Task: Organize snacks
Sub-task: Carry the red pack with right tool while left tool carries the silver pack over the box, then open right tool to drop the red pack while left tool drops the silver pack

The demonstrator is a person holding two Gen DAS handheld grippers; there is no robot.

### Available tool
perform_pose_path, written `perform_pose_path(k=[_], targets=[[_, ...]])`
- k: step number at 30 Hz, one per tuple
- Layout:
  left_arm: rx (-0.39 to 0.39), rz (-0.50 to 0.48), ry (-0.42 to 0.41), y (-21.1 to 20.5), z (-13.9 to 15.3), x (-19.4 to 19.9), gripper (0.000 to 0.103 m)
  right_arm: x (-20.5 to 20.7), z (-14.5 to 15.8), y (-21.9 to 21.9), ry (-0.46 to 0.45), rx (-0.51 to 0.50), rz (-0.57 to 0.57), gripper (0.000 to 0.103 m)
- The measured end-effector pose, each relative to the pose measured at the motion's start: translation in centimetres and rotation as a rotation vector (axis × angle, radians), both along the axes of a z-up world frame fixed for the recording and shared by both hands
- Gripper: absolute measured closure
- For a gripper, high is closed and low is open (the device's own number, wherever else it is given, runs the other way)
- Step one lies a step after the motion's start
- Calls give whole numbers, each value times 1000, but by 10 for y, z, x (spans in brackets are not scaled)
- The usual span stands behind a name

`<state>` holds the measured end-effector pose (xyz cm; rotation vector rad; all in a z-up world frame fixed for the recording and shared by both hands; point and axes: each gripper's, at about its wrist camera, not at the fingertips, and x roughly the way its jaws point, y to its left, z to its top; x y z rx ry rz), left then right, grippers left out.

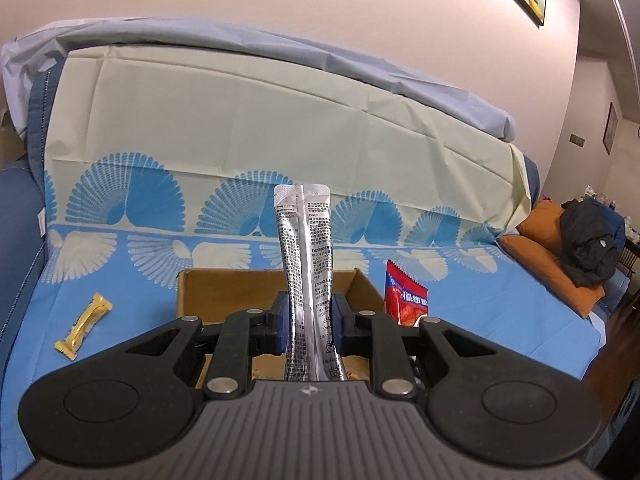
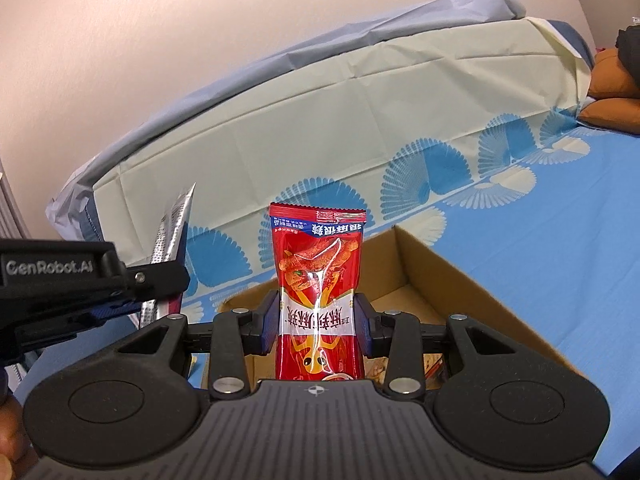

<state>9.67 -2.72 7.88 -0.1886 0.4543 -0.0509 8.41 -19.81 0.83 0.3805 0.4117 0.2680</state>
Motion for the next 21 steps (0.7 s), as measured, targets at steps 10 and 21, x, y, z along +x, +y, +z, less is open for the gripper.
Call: perform_pose_path(k=[10, 21], targets=[[-4, -17, -10, -6, 5, 6, 80, 1, 0, -2, -7, 2, -21, 63], [-16, 30, 64, 14, -15, 2, 52, 4, -6, 10, 39, -61, 4, 29]])
